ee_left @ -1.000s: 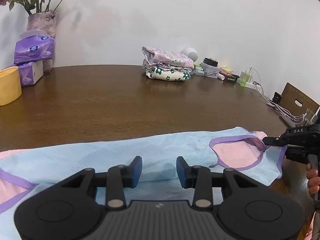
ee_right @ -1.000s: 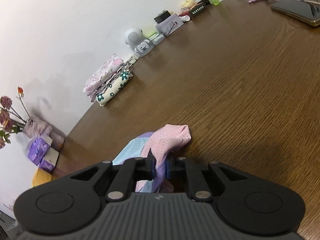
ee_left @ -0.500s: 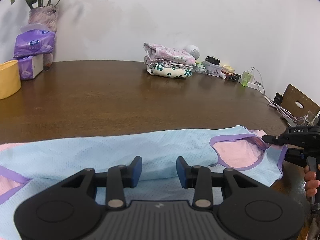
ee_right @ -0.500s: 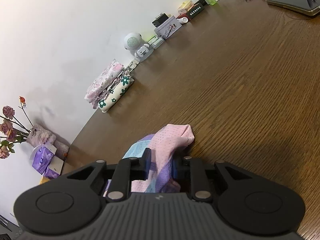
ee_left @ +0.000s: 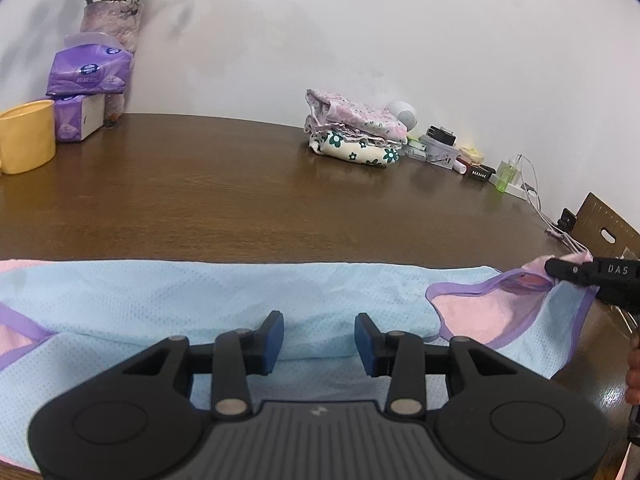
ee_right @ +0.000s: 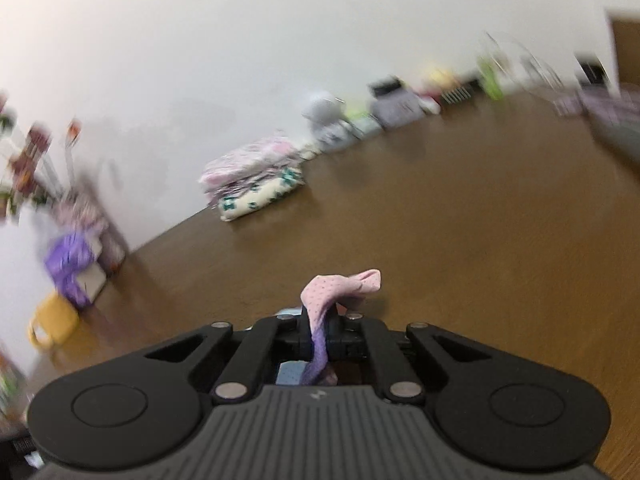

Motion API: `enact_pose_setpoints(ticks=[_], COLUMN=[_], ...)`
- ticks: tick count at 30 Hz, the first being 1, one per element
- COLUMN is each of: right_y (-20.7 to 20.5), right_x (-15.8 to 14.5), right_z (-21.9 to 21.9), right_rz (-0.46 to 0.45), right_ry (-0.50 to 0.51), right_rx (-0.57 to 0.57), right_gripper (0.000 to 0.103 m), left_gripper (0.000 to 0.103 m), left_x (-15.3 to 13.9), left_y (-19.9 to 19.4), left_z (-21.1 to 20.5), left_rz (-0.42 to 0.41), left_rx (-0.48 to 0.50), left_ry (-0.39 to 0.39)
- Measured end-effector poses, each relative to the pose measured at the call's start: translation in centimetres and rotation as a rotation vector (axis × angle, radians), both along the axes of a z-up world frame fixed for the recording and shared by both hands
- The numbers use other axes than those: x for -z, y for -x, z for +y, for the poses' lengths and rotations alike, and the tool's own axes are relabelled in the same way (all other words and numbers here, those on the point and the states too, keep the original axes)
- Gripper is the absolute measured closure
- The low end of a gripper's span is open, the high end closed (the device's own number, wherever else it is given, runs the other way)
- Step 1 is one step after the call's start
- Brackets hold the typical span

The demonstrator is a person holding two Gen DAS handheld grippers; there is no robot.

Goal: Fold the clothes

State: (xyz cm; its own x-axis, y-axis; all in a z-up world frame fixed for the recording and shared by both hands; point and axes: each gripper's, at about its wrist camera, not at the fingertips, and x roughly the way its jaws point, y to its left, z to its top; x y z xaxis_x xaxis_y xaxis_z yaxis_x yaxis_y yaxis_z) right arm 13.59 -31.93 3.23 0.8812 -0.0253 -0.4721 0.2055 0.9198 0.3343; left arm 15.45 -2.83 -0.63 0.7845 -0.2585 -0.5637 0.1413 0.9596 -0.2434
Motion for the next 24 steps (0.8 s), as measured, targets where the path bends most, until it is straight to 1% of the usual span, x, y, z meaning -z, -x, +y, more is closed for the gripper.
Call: enact_pose_setpoints(ticks=[4,5,7,9,11,13,15,17,18,22,24], right_y=[-0.7,-0.9,-1.0,-0.9,-0.7,-0.5,-0.3,-0.3,-0.3,-0.5,-0.5], right_x=[-0.9,-0.9,-0.4,0.5,1.5,2.5,3.4,4.0,4.1,4.6,4.8], right_z=[1.0,0.9,0.3,-1.1,-2.3,-3.1,-3.4,-3.4,-3.3,-2.9,-2.9], right_rz=[0.041,0.056,0.081,0.103,0.120,0.124,0.120,0.109,0.102,0.077,0.070], right_ry=[0.065,0.057,-0.002,-0.118,-0.230,-0.316,-0.371,-0.403,-0.407,-0.409,-0.407], right_rx=[-0.041,-0.039,-0.009,0.031,0.077,0.116,0.138,0.150,0.154,0.171,0.178], right_gripper=[0.101,0.101,0.100,0.099,0.096,0.093,0.087,0.082,0.081,0.082,0.085], left_gripper=[0.065,0.065,0.065,0.064,0.061,0.061,0.060,0.060,0.060,0.060,0.060], left_x=[0.0,0.0,0.0,0.0,0.1,0.1,0.1,0.1,0.1,0.1,0.1], left_y=[0.1,0.1,0.2,0.2,0.3,0.2,0.2,0.2,0.2,0.2,0.2], left_z=[0.2,0.2,0.3,0.3,0.3,0.3,0.3,0.3,0.3,0.3,0.3], left_rz=[-0.005,-0.006,-0.007,-0.008,-0.010,-0.011,-0.011,-0.011,-0.011,-0.012,-0.012], left_rx=[0.000,0.000,0.002,0.005,0.011,0.014,0.015,0.016,0.016,0.017,0.017], left_ry=[0.013,0.016,0.021,0.024,0.027,0.027,0.027,0.029,0.029,0.030,0.030])
